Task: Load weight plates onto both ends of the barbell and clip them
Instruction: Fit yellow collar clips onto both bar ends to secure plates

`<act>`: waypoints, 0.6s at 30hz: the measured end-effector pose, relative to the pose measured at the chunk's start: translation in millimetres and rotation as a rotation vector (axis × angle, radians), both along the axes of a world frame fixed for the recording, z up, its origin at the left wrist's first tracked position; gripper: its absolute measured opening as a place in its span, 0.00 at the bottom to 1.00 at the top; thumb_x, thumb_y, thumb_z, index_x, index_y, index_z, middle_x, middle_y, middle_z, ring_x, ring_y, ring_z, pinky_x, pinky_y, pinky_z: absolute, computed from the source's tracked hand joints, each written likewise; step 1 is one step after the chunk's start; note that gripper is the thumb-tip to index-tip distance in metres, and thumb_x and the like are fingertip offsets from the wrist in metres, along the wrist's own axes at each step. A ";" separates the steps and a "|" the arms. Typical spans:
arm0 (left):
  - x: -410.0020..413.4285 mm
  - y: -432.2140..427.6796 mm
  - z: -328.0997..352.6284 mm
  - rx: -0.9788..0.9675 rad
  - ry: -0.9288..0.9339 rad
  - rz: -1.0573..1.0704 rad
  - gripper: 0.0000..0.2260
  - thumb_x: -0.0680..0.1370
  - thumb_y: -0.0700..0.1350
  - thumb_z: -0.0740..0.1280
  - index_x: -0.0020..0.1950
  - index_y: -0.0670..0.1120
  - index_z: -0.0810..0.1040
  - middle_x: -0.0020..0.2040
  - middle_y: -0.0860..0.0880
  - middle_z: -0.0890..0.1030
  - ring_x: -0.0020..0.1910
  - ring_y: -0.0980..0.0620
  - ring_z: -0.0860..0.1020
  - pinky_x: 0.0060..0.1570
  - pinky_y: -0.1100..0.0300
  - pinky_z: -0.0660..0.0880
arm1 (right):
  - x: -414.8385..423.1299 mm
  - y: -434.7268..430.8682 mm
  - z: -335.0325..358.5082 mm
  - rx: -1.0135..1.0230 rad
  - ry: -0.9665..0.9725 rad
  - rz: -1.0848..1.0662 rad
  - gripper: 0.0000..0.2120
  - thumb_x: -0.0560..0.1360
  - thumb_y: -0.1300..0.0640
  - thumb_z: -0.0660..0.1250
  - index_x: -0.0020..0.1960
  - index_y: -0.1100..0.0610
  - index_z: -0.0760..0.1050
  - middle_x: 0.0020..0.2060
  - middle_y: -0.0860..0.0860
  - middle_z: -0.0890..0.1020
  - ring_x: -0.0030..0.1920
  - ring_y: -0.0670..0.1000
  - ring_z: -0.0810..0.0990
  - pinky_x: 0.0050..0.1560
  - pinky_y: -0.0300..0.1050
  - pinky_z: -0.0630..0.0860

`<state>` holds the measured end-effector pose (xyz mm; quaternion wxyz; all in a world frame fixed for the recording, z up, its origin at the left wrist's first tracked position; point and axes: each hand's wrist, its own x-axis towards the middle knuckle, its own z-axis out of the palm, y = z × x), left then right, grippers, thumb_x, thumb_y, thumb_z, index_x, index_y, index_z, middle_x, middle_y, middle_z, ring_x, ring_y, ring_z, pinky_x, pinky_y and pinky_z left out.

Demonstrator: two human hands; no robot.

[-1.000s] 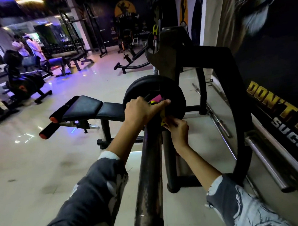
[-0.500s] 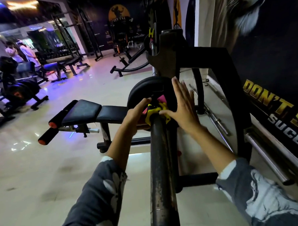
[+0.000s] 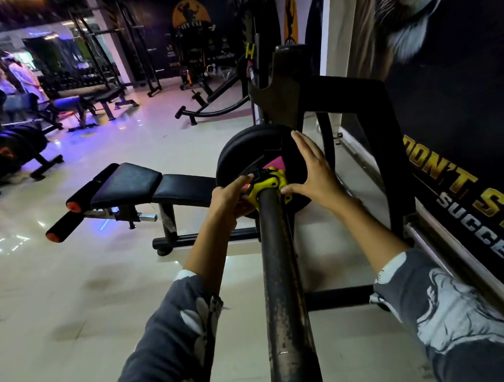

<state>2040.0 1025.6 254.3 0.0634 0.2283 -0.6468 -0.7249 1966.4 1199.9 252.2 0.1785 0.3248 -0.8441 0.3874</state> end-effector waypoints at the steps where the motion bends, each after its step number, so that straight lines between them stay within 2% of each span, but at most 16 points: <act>1: 0.5 -0.8 0.2 -0.007 0.002 -0.004 0.12 0.73 0.47 0.70 0.45 0.38 0.76 0.35 0.43 0.77 0.33 0.49 0.78 0.30 0.62 0.79 | -0.1 0.1 0.5 0.002 -0.003 -0.001 0.52 0.60 0.58 0.79 0.75 0.56 0.51 0.76 0.53 0.55 0.75 0.52 0.54 0.70 0.39 0.52; 4: 9.5 -0.2 2.6 -0.021 0.034 -0.007 0.16 0.73 0.49 0.70 0.50 0.37 0.76 0.41 0.40 0.77 0.36 0.47 0.79 0.38 0.58 0.80 | 6.8 1.4 2.4 0.034 -0.019 0.006 0.52 0.62 0.58 0.78 0.75 0.57 0.50 0.76 0.54 0.54 0.75 0.52 0.53 0.71 0.40 0.51; 6: 10.7 6.3 -1.0 -0.118 0.058 0.006 0.18 0.73 0.53 0.70 0.50 0.38 0.78 0.44 0.40 0.80 0.41 0.44 0.81 0.44 0.52 0.80 | 2.6 4.2 3.6 0.060 -0.069 -0.001 0.51 0.63 0.57 0.77 0.75 0.57 0.48 0.76 0.54 0.53 0.76 0.53 0.52 0.74 0.45 0.52; 8: 33.5 8.8 -4.1 -0.404 0.145 0.040 0.18 0.74 0.57 0.68 0.49 0.42 0.80 0.44 0.44 0.82 0.45 0.45 0.81 0.45 0.55 0.78 | 24.0 1.2 6.6 0.069 -0.066 -0.036 0.47 0.67 0.55 0.75 0.75 0.58 0.48 0.76 0.54 0.52 0.76 0.53 0.51 0.75 0.51 0.53; 10: 47.0 16.6 -10.2 -0.768 0.267 0.078 0.17 0.77 0.55 0.64 0.56 0.43 0.78 0.47 0.46 0.82 0.49 0.47 0.80 0.44 0.63 0.72 | 39.2 4.6 2.1 0.062 -0.056 -0.087 0.40 0.72 0.51 0.69 0.75 0.57 0.50 0.76 0.54 0.52 0.76 0.53 0.50 0.74 0.55 0.52; 12: 67.3 15.8 -21.9 -0.968 0.410 0.046 0.18 0.79 0.53 0.61 0.63 0.44 0.73 0.57 0.44 0.79 0.56 0.47 0.77 0.54 0.56 0.74 | 74.2 8.5 -16.8 0.067 -0.051 -0.134 0.34 0.75 0.50 0.64 0.75 0.56 0.52 0.76 0.52 0.54 0.76 0.52 0.50 0.74 0.56 0.49; 14: 87.1 16.3 -39.6 -1.034 0.455 -0.019 0.21 0.78 0.55 0.59 0.67 0.44 0.70 0.64 0.44 0.75 0.62 0.46 0.74 0.61 0.48 0.72 | 108.8 17.2 -38.8 0.044 -0.098 -0.152 0.29 0.77 0.50 0.60 0.74 0.55 0.54 0.76 0.52 0.55 0.76 0.51 0.50 0.74 0.54 0.48; 15: 95.5 18.7 -44.5 -1.065 0.453 -0.036 0.23 0.78 0.56 0.58 0.68 0.44 0.68 0.66 0.43 0.73 0.65 0.46 0.72 0.64 0.48 0.70 | 120.9 22.2 -46.5 0.015 -0.119 -0.158 0.28 0.78 0.51 0.60 0.74 0.55 0.55 0.75 0.52 0.56 0.76 0.51 0.51 0.74 0.53 0.49; 18: 132.5 32.3 -55.1 -1.067 0.432 -0.052 0.26 0.78 0.57 0.56 0.71 0.43 0.65 0.70 0.44 0.68 0.70 0.48 0.65 0.67 0.55 0.64 | 159.6 32.1 -61.8 -0.038 -0.167 -0.172 0.26 0.78 0.52 0.59 0.74 0.55 0.56 0.75 0.53 0.59 0.76 0.52 0.53 0.75 0.55 0.52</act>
